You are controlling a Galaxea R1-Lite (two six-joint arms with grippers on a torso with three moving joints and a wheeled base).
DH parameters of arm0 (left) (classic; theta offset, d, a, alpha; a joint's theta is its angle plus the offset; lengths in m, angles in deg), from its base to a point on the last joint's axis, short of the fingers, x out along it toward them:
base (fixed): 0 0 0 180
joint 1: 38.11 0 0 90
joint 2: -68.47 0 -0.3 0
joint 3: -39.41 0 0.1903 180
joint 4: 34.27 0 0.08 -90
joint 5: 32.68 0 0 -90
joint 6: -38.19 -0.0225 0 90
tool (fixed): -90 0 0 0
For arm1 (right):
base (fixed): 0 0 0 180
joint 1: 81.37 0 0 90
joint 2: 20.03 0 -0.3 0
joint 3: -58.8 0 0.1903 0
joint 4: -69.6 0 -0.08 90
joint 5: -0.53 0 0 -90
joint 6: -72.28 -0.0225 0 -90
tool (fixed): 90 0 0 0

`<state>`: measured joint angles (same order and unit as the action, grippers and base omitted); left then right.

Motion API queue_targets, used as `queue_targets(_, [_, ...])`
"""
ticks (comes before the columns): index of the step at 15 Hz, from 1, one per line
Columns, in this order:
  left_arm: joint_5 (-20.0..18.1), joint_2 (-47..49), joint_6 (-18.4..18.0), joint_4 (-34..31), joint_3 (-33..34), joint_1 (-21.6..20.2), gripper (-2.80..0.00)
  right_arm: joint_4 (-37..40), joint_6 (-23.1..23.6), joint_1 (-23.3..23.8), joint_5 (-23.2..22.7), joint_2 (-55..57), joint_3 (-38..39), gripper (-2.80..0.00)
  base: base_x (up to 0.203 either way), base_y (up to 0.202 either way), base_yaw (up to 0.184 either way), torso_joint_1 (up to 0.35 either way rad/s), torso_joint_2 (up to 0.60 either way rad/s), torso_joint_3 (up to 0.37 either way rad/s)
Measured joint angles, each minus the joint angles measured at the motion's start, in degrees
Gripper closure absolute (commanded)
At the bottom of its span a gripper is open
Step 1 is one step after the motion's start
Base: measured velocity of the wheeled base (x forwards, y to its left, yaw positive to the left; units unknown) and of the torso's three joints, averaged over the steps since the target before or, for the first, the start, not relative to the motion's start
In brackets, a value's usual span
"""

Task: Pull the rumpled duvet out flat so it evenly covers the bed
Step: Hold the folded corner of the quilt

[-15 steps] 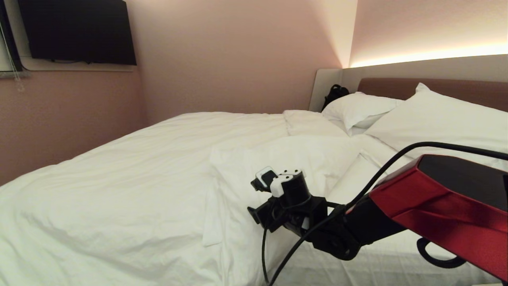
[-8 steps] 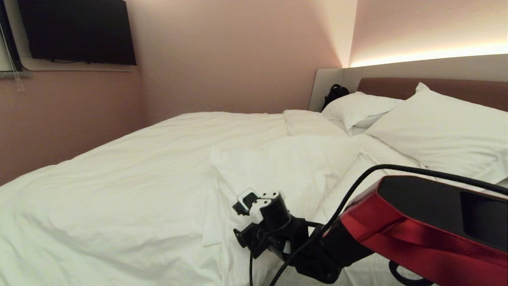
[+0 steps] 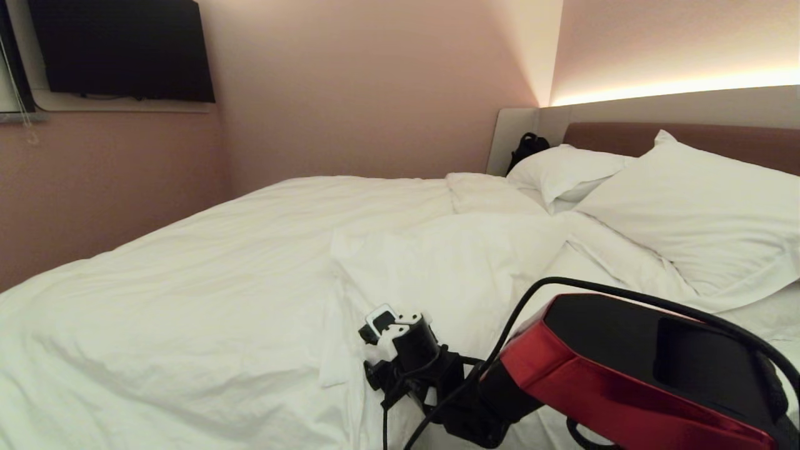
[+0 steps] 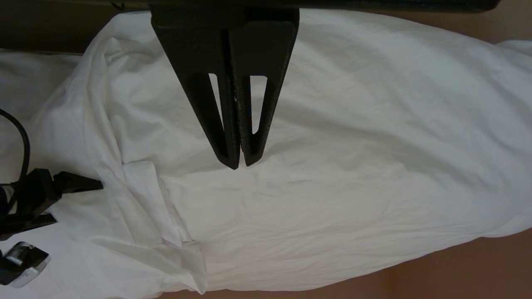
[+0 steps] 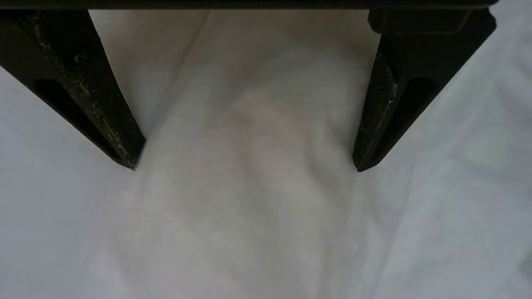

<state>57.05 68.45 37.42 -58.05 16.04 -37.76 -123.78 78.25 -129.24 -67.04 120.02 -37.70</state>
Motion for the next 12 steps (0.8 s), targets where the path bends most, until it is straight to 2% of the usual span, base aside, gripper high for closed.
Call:
queue_targets(6, [0.0, 0.0, 0.0, -0.04, 0.0, 0.0, 0.0, 0.23, 0.11, 3.3, 0.61, 3.53, -2.53, -2.8, 0.0, 0.0, 0.0, 0.0, 0.0, 0.0])
queue_targets(7, [0.0, 0.0, -0.02, -0.04, 0.0, 0.0, 0.0, 0.24, 0.12, 3.36, 0.61, 3.78, -2.59, 0.0, 0.0, 0.0, 0.0, 0.0, 0.0, 0.0])
queue_targets(12, [0.02, 0.0, -0.02, -0.02, 0.0, -0.02, 0.0, 0.84, 0.24, 3.44, 0.63, 4.24, -3.22, 0.0, 0.0, 0.0, 0.0, 0.0, 0.0, 0.0])
